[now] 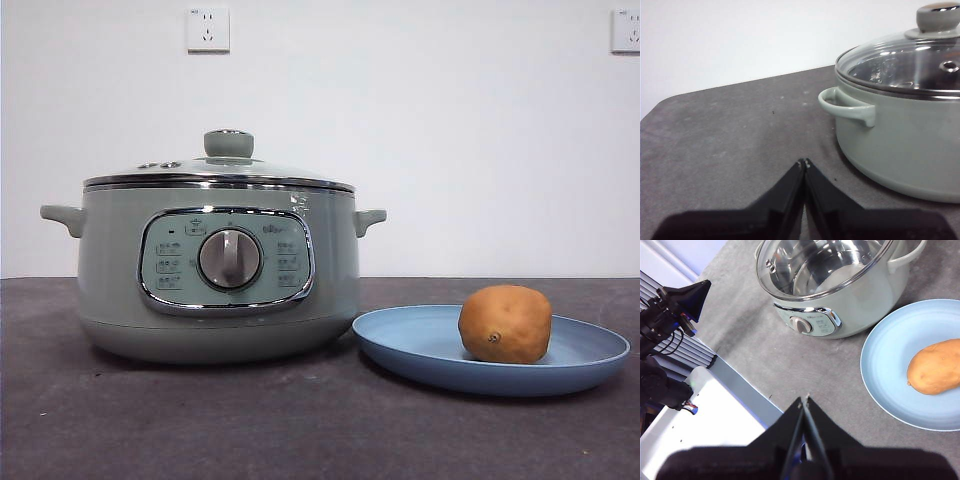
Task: Take the potato out from the steamer,put the potato on the plate,close the lid
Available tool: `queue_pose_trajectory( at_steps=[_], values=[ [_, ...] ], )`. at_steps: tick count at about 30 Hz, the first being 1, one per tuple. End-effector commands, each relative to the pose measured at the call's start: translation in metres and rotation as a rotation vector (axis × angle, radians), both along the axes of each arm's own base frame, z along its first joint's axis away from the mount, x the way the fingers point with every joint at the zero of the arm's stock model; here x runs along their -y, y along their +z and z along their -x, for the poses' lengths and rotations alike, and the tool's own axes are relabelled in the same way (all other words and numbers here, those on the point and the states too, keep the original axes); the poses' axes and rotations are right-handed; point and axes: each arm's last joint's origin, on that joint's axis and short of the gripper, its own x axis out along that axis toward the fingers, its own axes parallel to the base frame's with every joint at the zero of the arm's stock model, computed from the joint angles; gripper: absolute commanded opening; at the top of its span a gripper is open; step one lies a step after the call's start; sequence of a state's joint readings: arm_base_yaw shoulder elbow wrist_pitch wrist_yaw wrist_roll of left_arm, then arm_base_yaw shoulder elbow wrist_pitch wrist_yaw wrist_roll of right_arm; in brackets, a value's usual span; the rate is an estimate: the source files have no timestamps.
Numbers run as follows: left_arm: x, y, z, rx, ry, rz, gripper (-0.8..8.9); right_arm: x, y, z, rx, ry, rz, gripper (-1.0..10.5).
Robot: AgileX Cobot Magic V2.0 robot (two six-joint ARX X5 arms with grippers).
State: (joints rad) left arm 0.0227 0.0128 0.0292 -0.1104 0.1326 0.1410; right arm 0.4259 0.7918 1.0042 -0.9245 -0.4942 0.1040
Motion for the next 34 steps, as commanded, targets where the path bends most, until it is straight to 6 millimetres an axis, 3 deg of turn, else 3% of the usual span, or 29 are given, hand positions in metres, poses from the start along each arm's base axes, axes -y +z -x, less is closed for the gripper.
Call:
queue_pose_trajectory(
  at_steps=[1,8,34],
  values=[
    [-0.0004,-0.0057,-0.0003,-0.012,0.009,0.010,-0.03,0.0000,0.0007,0.0001,0.011,0.004,0.003,0.0],
    [-0.0003,-0.0145,0.0010,-0.105,0.006,0.012,-0.03,0.0000,0.0007,0.0001,0.011,0.004,0.003,0.0],
    [-0.0002,-0.0137,0.0009,-0.098,0.005,0.016,-0.03,0.0000,0.0009,0.0000,0.015,0.004,0.003,0.0]
  ],
)
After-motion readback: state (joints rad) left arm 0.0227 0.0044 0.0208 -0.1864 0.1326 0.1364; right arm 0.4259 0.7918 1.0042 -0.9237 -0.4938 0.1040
